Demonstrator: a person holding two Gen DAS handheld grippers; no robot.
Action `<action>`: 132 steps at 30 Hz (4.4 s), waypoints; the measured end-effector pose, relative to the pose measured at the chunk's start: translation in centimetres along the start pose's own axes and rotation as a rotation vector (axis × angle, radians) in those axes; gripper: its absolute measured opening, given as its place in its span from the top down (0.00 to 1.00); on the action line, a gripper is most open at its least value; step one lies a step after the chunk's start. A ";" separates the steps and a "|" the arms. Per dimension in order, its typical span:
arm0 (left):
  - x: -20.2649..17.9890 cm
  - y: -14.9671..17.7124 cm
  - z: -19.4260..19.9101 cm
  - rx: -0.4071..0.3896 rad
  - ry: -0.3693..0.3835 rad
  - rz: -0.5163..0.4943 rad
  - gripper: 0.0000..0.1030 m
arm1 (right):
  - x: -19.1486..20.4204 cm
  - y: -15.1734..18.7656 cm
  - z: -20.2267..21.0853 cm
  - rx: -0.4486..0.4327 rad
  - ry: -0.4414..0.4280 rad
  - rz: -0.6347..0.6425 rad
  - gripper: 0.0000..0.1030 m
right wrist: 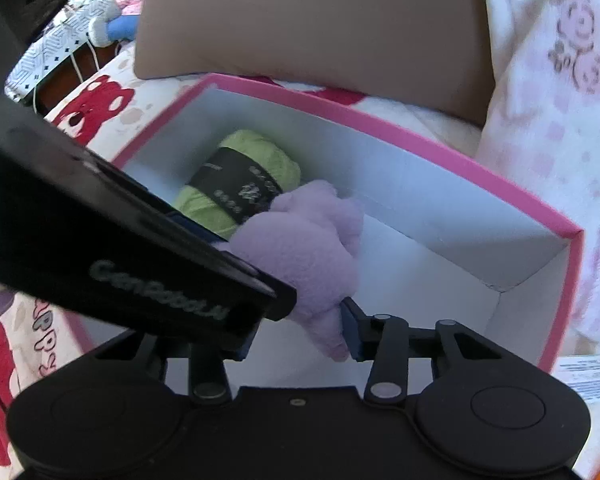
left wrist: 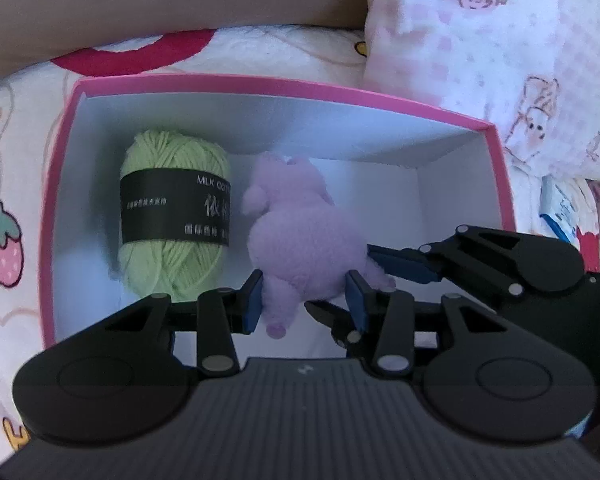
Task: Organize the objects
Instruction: 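Lower the plush toy into the pink box beside the yarn ball, then open the left gripper and withdraw it from the pink box, then move the left gripper toward the clear plastic box with orange label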
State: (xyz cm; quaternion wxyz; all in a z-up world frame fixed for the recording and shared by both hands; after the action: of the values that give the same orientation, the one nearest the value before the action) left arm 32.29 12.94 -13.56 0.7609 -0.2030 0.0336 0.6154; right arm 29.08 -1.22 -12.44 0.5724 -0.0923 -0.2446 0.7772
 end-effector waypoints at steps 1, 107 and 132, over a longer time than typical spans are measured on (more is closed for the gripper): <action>0.1 -0.1 -0.3 0.002 -0.001 -0.002 0.60 | -0.3 0.0 -0.3 0.007 -0.012 -0.014 0.54; -21.9 18.6 10.5 0.041 0.109 -0.261 0.18 | -7.7 26.3 28.8 -0.291 0.195 -0.176 0.12; -30.4 14.2 1.1 -0.032 0.169 -0.358 0.14 | -16.3 30.1 21.7 -0.405 0.407 -0.204 0.13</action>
State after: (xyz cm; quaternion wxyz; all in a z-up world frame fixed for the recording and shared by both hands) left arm 11.23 -12.48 -7.19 0.8493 -0.2689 0.0509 0.4515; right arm -0.20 -29.17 -10.51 0.6547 -0.3332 -0.2831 0.6166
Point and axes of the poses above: each gripper's, at about its wrist camera, not at the fingertips, and z roughly against the way its jaws point, x to its left, y to its underside, the point moved 4 cm from there along -z, roughly the way its jaws point
